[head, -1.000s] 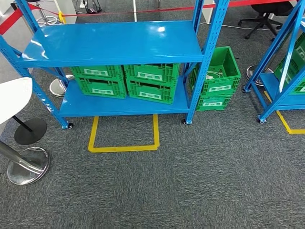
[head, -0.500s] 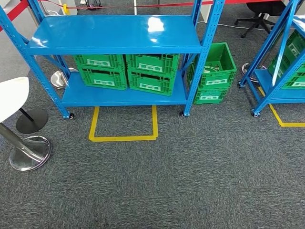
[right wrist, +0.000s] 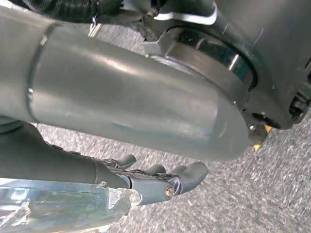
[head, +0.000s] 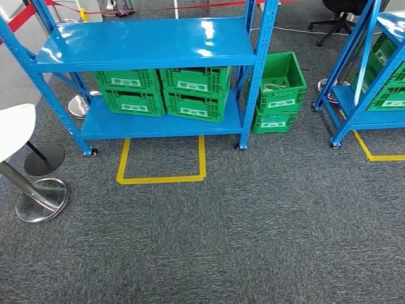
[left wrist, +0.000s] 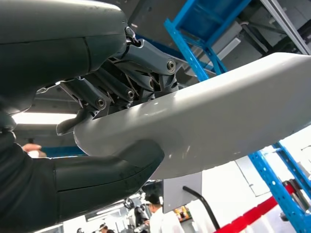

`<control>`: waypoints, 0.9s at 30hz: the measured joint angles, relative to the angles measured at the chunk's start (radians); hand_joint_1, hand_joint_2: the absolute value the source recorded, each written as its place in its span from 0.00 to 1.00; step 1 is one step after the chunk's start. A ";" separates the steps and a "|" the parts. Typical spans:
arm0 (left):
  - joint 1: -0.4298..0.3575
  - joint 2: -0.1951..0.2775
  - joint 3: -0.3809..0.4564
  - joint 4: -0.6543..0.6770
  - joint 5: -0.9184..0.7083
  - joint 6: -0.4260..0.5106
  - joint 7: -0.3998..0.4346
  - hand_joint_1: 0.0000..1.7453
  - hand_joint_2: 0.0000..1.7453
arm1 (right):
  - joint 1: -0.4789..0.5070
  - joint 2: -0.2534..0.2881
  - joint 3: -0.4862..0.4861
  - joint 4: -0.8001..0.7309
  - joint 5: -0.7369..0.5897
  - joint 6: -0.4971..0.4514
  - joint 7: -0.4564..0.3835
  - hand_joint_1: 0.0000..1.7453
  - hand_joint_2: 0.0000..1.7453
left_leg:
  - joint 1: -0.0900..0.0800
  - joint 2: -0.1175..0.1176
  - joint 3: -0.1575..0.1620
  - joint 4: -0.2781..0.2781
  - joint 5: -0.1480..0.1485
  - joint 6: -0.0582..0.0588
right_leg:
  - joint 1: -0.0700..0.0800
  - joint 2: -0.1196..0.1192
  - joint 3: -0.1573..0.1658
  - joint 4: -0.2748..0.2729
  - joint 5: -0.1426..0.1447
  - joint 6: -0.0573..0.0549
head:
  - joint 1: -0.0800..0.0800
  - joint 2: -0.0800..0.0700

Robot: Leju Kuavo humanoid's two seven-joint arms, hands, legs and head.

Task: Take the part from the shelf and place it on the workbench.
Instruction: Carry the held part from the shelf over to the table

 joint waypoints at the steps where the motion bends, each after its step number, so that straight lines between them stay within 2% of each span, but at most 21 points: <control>1: 0.009 0.000 0.009 -0.002 0.000 0.001 0.001 1.00 1.00 | -0.001 0.001 0.000 0.001 0.018 -0.008 0.010 0.00 0.00 | -0.004 0.011 0.038 -0.064 0.019 0.003 | 0.003 -0.001 -0.003 0.007 -0.003 0.003 | -0.001 0.000; 2: 0.021 0.000 0.019 -0.005 0.000 0.002 0.002 1.00 1.00 | -0.002 0.001 0.000 0.001 0.037 -0.016 0.021 0.00 0.00 | -0.007 0.021 0.063 -0.109 0.028 0.008 | 0.007 -0.003 -0.006 0.014 -0.005 0.006 | 0.000 0.000; 3: 0.033 0.000 0.032 -0.009 0.000 0.003 0.002 1.00 1.00 | -0.002 0.002 0.000 0.002 0.057 -0.023 0.032 0.00 0.00 | -0.010 0.028 0.075 -0.135 0.029 0.014 | 0.011 -0.004 -0.009 0.019 -0.006 0.009 | -0.001 0.000; 6: 0.068 -0.002 0.067 -0.021 -0.001 0.002 0.004 1.00 1.00 | -0.004 0.003 0.000 0.004 0.102 -0.035 0.055 0.00 0.00 | -0.007 0.014 0.068 -0.145 0.029 0.031 | 0.012 -0.013 -0.017 0.028 -0.014 0.019 | 0.001 0.000; 7: 0.078 -0.002 0.077 -0.025 -0.001 0.001 0.004 1.00 1.00 | -0.004 0.003 0.000 0.005 0.111 -0.035 0.061 0.00 0.00 | -0.005 0.007 0.066 -0.145 0.032 0.037 | 0.011 -0.013 -0.025 0.046 -0.029 0.026 | 0.003 0.000; 8: 0.087 -0.003 0.086 -0.028 -0.001 0.001 0.004 1.00 1.00 | -0.005 0.004 0.000 0.005 0.118 -0.036 0.065 0.00 0.00 | -0.003 0.000 0.063 -0.146 0.034 0.042 | 0.008 -0.010 -0.041 0.083 -0.054 0.033 | 0.004 0.000; 10: 0.104 -0.003 0.101 -0.034 -0.001 0.000 0.005 1.00 1.00 | -0.006 0.005 0.000 0.006 0.129 -0.036 0.073 0.00 0.00 | -0.002 -0.017 0.055 -0.146 0.040 0.049 | 0.001 -0.003 -0.099 0.214 -0.124 0.045 | 0.008 0.000; 11: 0.112 -0.005 0.108 -0.035 -0.001 -0.001 0.005 1.00 1.00 | -0.006 0.006 -0.001 0.006 0.135 -0.036 0.076 0.00 0.00 | -0.002 -0.026 0.050 -0.146 0.043 0.050 | -0.002 -0.003 -0.127 0.278 -0.149 0.048 | 0.008 0.000; 12: 0.120 -0.007 0.114 -0.036 -0.001 -0.002 0.005 1.00 1.00 | -0.006 0.007 -0.001 0.007 0.140 -0.036 0.079 0.00 0.00 | -0.002 -0.036 0.046 -0.146 0.046 0.050 | -0.004 -0.002 -0.142 0.314 -0.157 0.048 | 0.008 0.000; 13: 0.128 -0.009 0.118 -0.038 -0.002 -0.004 0.005 1.00 1.00 | -0.005 0.008 -0.002 0.007 0.145 -0.036 0.081 0.00 0.00 | -0.002 -0.047 0.044 -0.146 0.049 0.049 | -0.004 0.000 -0.137 0.309 -0.144 0.046 | 0.008 0.000; 14: 0.136 -0.010 0.123 -0.041 -0.003 -0.005 0.006 1.00 1.00 | -0.005 0.009 -0.004 0.007 0.150 -0.036 0.084 0.00 0.00 | -0.003 -0.058 0.043 -0.146 0.053 0.048 | -0.004 0.005 -0.112 0.262 -0.114 0.042 | 0.008 0.000; 16: 0.146 -0.012 0.134 -0.049 -0.005 -0.007 0.007 1.00 1.00 | -0.004 0.010 -0.009 0.007 0.160 -0.036 0.088 0.00 0.00 | -0.001 -0.080 0.042 -0.147 0.059 0.043 | -0.002 0.045 -0.034 0.114 -0.050 0.025 | 0.007 0.000; 17: 0.148 -0.013 0.140 -0.052 -0.005 -0.008 0.008 1.00 1.00 | -0.005 0.010 -0.013 0.007 0.164 -0.036 0.089 0.00 0.00 | 0.001 -0.090 0.040 -0.148 0.063 0.039 | 0.000 0.064 -0.005 0.055 -0.033 0.016 | 0.008 0.000; 18: 0.151 -0.015 0.146 -0.056 -0.005 -0.009 0.009 1.00 1.00 | -0.005 0.010 -0.016 0.008 0.168 -0.036 0.091 0.00 0.00 | 0.004 -0.101 0.037 -0.150 0.067 0.033 | 0.003 0.078 0.012 0.021 -0.028 0.009 | 0.008 0.000; 19: 0.156 -0.017 0.150 -0.058 -0.006 -0.011 0.009 1.00 1.00 | -0.006 0.010 -0.020 0.008 0.171 -0.036 0.092 0.00 0.00 | 0.007 -0.112 0.034 -0.154 0.073 0.025 | 0.006 0.079 0.016 0.008 -0.030 0.004 | 0.008 0.000; 21: 0.169 -0.020 0.159 -0.062 -0.006 -0.014 0.010 1.00 1.00 | -0.006 0.010 -0.026 0.009 0.178 -0.035 0.096 0.00 0.00 | 0.011 -0.127 0.028 -0.161 0.084 0.010 | 0.007 0.056 0.021 -0.009 -0.017 -0.003 | 0.009 0.000; 22: 0.175 -0.021 0.164 -0.063 -0.006 -0.016 0.010 1.00 1.00 | -0.006 0.010 -0.029 0.009 0.184 -0.034 0.098 0.00 0.00 | 0.010 -0.113 0.022 -0.155 0.078 0.006 | 0.005 0.044 0.026 -0.022 -0.006 -0.005 | 0.008 0.000; 23: 0.178 -0.022 0.171 -0.065 -0.006 -0.018 0.011 1.00 1.00 | -0.005 0.011 -0.031 0.009 0.190 -0.030 0.101 0.00 0.00 | 0.007 -0.091 0.009 -0.131 0.058 0.003 | 0.002 0.030 0.031 -0.034 0.006 -0.006 | 0.007 0.000; 25: 0.191 -0.026 0.186 -0.068 -0.004 -0.020 0.012 1.00 1.00 | -0.004 0.015 -0.035 0.010 0.205 -0.017 0.111 0.00 0.00 | 0.003 -0.038 -0.037 -0.024 -0.013 -0.003 | -0.001 0.005 0.031 -0.046 0.020 -0.005 | 0.004 0.000; 26: 0.203 -0.029 0.194 -0.069 -0.003 -0.018 0.012 1.00 1.00 | -0.003 0.018 -0.037 0.012 0.211 -0.008 0.117 0.00 0.00 | 0.003 -0.029 -0.061 0.037 -0.045 -0.007 | -0.002 -0.009 0.026 -0.045 0.022 -0.004 | 0.004 0.000; 27: 0.216 -0.032 0.203 -0.070 -0.002 -0.017 0.012 1.00 1.00 | -0.003 0.022 -0.039 0.014 0.216 0.000 0.122 0.00 0.00 | 0.004 -0.025 -0.075 0.080 -0.062 -0.012 | -0.002 -0.021 0.019 -0.043 0.023 -0.003 | 0.003 0.000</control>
